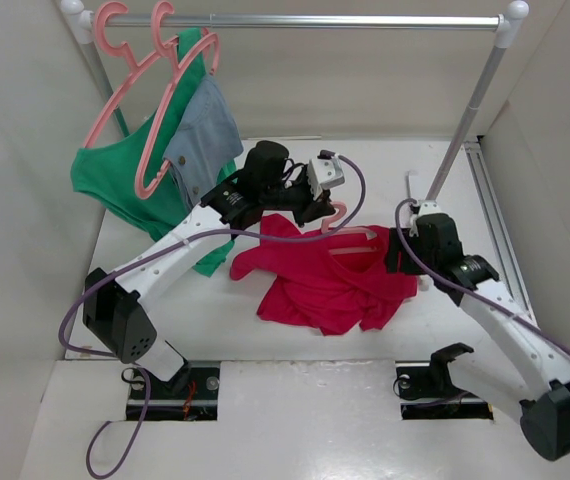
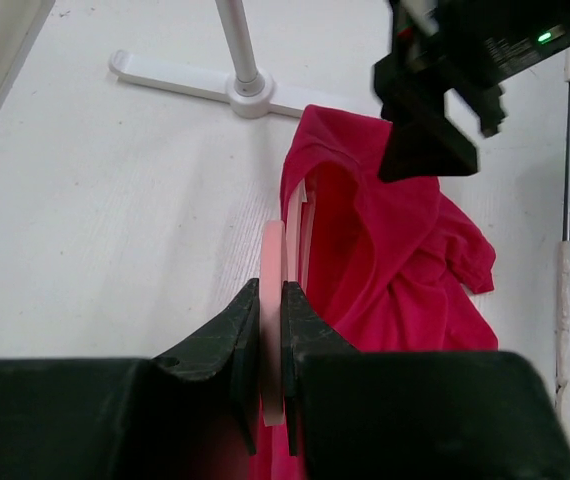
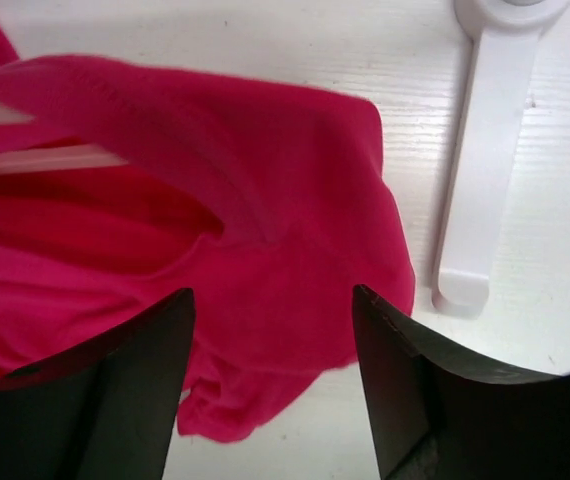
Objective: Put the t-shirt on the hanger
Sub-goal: Place tshirt on hanger
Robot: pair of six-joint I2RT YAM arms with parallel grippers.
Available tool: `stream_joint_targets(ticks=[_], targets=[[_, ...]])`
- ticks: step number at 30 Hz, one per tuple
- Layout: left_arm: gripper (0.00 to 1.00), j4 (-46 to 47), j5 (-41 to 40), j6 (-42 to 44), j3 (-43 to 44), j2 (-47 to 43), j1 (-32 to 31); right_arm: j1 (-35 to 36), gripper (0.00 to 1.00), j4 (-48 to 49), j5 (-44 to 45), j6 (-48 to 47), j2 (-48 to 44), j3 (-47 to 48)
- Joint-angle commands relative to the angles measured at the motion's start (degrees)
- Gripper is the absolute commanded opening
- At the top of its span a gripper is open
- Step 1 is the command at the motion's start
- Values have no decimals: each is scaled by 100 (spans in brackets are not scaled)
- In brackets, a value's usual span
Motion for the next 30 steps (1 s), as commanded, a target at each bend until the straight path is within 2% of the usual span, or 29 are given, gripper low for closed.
stream_joint_targets(ticks=[1,6,9,11,12,14,20,24,25,28,30], targets=[[0,451,-4,-148,52,-271,-18,-107,68,794,-85,-87,590,184],[0,451,-4,-148,-1,-271,-18,-160,68,1005,-95,35,899,184],[0,451,48,-148,-1,-271,-18,-160,60,1347,-112,88,970,61],[0,451,48,-148,-1,-271,-18,-212,47,1506,-112,88,1206,61],[0,451,109,-148,-1,-271,-18,-212,28,1507,-112,88,1259,61],[0,451,163,-148,-1,-271,35,-212,2,1568,-60,88,1312,61],[0,259,453,106,-107,-324,210,-265,0,1235,186,-455,883,306],[0,-224,882,870,-107,-324,210,-265,0,813,170,-1351,575,1095],[0,-330,979,1020,-107,-324,210,-326,0,647,65,-1831,574,1255],[0,-769,1515,1599,-107,-324,210,-388,0,462,-664,-2580,828,1720],[0,-832,1832,1663,-54,-324,210,-388,0,330,-1174,-2855,1004,1923]])
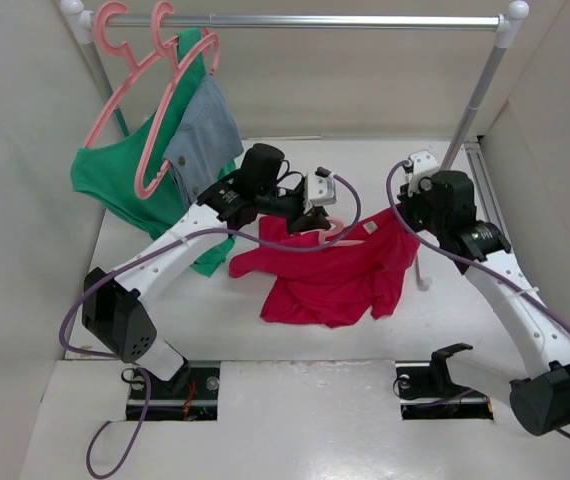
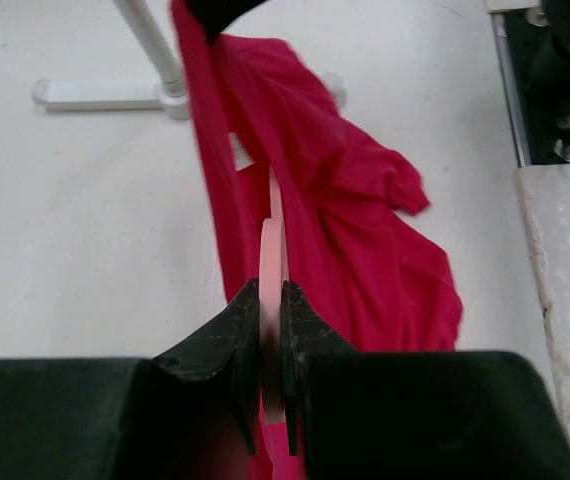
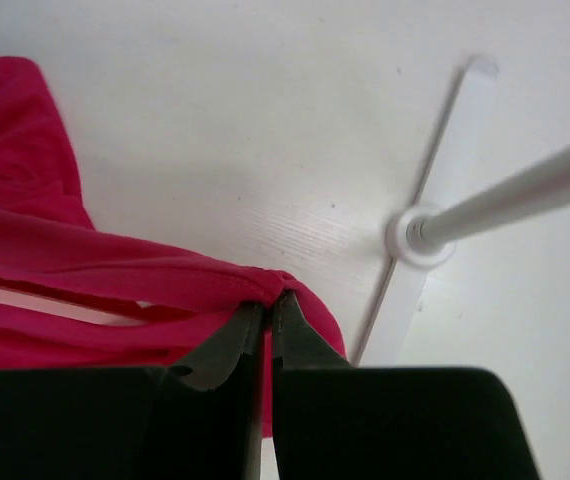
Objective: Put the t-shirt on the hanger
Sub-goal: Place tshirt on hanger
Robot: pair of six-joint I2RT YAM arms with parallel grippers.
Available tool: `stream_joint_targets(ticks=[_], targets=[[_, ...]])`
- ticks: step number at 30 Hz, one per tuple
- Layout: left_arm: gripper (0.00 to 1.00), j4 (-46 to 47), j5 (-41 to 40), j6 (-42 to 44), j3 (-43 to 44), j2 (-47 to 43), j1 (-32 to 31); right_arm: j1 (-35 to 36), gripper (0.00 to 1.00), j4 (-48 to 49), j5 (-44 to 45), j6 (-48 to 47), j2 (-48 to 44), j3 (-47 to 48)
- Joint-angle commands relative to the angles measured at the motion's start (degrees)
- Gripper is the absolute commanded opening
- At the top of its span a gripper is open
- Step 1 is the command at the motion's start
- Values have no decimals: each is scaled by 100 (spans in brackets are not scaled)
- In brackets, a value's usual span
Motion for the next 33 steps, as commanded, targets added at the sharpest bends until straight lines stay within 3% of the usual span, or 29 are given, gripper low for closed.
stream_joint_targets(ticks=[1,7,12,13,14,17,24,33], targets=[[0,-272,833,537,38,-372,7,-47,0,-374,-960,-1078,331,601],[0,209,739,151,91,-434,7,-47,0,-753,-2217,-1466,631,1059],[0,475,939,-323,292,-434,200,-152,3,-1542,-2272,-1834,824,1236],[0,475,1096,-385,293,-434,200,-153,29,-1649,-2342,-1905,886,1236],[0,475,1185,-438,362,-434,253,-153,46,-1763,-2508,-2010,886,1236],[0,256,1588,-377,425,-434,332,-214,69,-2028,-2562,-2213,869,1306],[0,-192,1810,97,547,-434,508,-66,72,-1625,-3641,-2635,70,1245],[0,-193,1810,98,662,-434,508,1059,66,-650,-3363,-2531,516,673]])
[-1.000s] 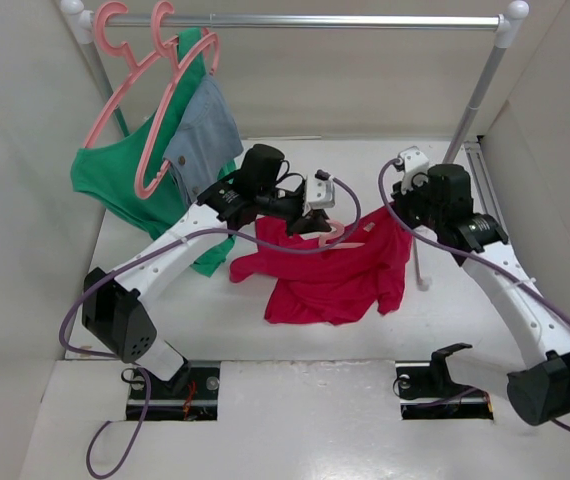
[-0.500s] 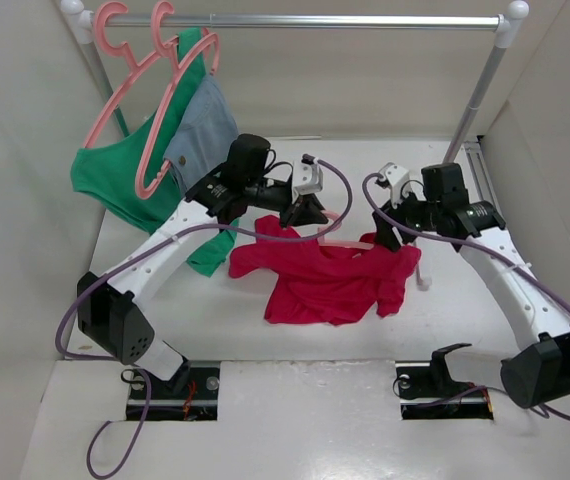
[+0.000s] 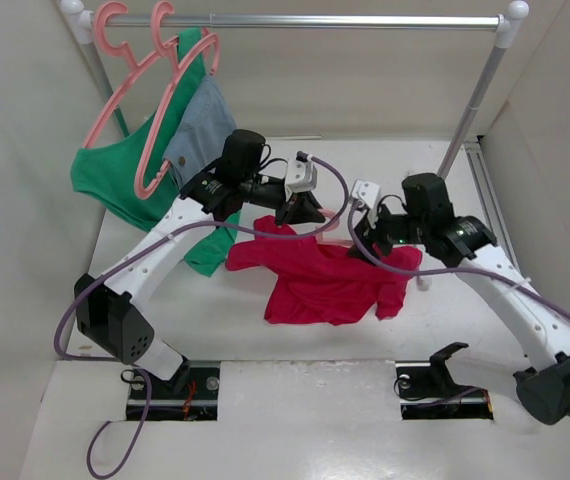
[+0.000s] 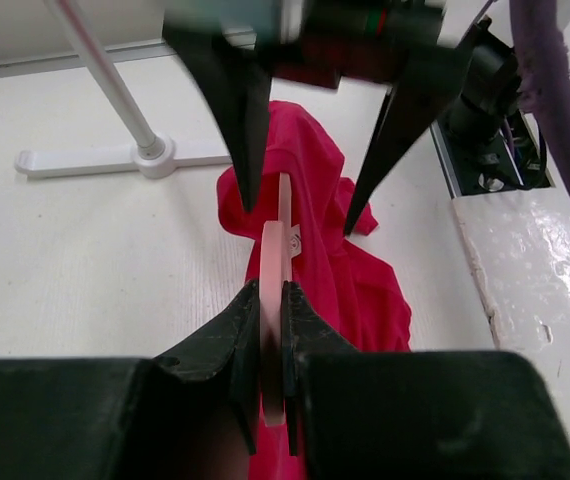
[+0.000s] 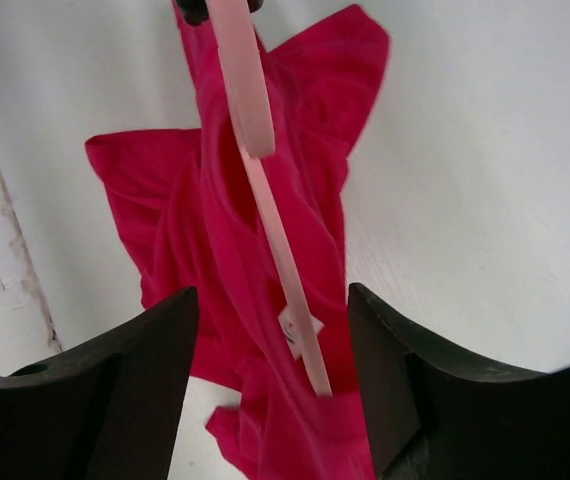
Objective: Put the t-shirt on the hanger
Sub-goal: Place tshirt on hanger
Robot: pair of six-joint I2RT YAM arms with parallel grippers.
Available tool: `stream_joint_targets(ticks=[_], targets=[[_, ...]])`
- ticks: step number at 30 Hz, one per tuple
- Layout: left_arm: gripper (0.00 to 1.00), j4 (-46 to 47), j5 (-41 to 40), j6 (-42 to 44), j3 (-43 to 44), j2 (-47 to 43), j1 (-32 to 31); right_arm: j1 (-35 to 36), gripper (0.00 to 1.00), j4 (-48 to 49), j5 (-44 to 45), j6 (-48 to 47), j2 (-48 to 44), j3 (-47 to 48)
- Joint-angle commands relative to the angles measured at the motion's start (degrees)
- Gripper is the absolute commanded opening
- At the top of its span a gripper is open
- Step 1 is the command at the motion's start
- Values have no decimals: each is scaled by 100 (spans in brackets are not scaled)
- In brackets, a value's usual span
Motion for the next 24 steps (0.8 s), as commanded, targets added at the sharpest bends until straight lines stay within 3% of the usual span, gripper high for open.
stream_joint_targets(ticks=[1,7,8,11,12,16,17,19,20,21,24], targets=[[0,93,371,74,325,-322,14,266,66,689,4,38,353,-136],[0,145,425,74,325,-375,14,416,56,1340,408,240,766,-145],[0,146,425,74,325,-375,14,416,42,1341,408,241,767,-144],[0,146,363,74,325,-375,14,416,19,1464,408,311,767,-144],[0,146,363,-31,273,-375,14,416,4,1464,347,311,714,-205],[0,715,59,-584,159,-428,67,416,0,1464,460,250,460,-337],[12,804,-119,-759,158,-428,67,416,0,1464,461,250,311,-338],[60,718,-313,-500,158,-428,128,364,0,1297,409,250,161,-390],[91,508,-314,-350,158,-428,128,207,0,1227,356,250,90,-390],[100,506,-427,-348,158,-428,128,153,0,1061,356,250,-49,-390],[100,559,-953,-348,80,-542,268,-118,0,701,242,250,-331,-390]])
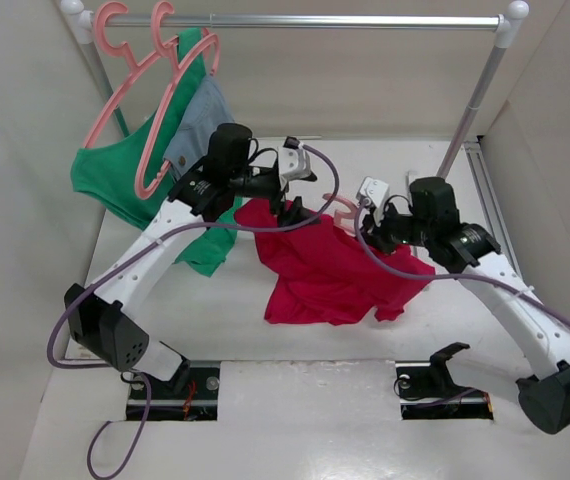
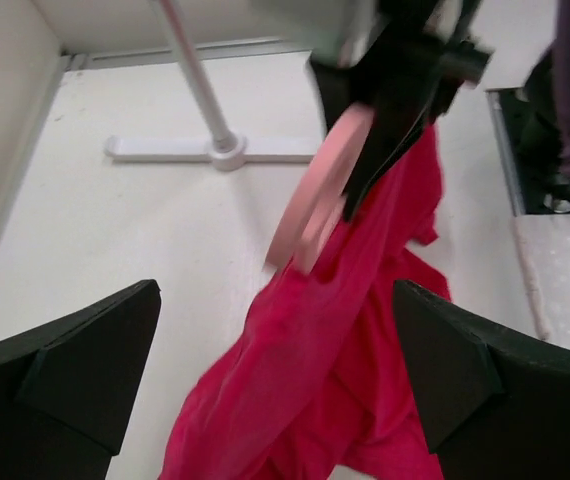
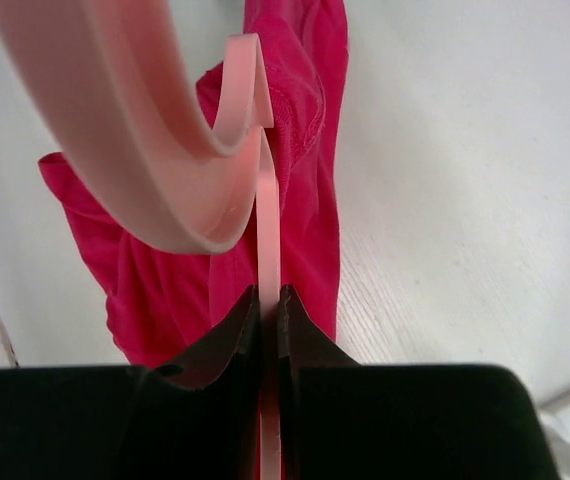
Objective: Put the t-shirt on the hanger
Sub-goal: Place tshirt on hanger
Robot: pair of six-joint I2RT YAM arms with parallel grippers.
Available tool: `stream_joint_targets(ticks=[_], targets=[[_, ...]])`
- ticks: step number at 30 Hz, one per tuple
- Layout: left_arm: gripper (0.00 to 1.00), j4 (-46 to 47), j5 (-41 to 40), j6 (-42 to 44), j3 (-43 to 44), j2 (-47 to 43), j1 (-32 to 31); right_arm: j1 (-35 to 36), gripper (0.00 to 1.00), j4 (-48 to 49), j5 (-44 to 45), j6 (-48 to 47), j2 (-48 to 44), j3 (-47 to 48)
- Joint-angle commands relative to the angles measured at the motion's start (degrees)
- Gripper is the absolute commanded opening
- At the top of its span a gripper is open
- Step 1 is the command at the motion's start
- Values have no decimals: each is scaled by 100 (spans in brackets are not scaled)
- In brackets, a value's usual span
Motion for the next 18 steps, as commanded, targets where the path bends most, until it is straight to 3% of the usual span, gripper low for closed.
stream_joint_targets(ticks=[1,6,12,18], targets=[[100,224,-642,-79,-10,-397,210,-318,0,-203,-146,0,-463,69],[100,1225,-2284,-440,-1071,-968,351,-845,0,-748,-487,-123,-806,156],[100,1263,-2673,-151,-1662,-1180,351,-1145,0,-1794,-1059,-632,-886,858],[100,1007,-2403,253,-1803,-882,429,-1145,0,-2611,-1034,-817,-938,1535]])
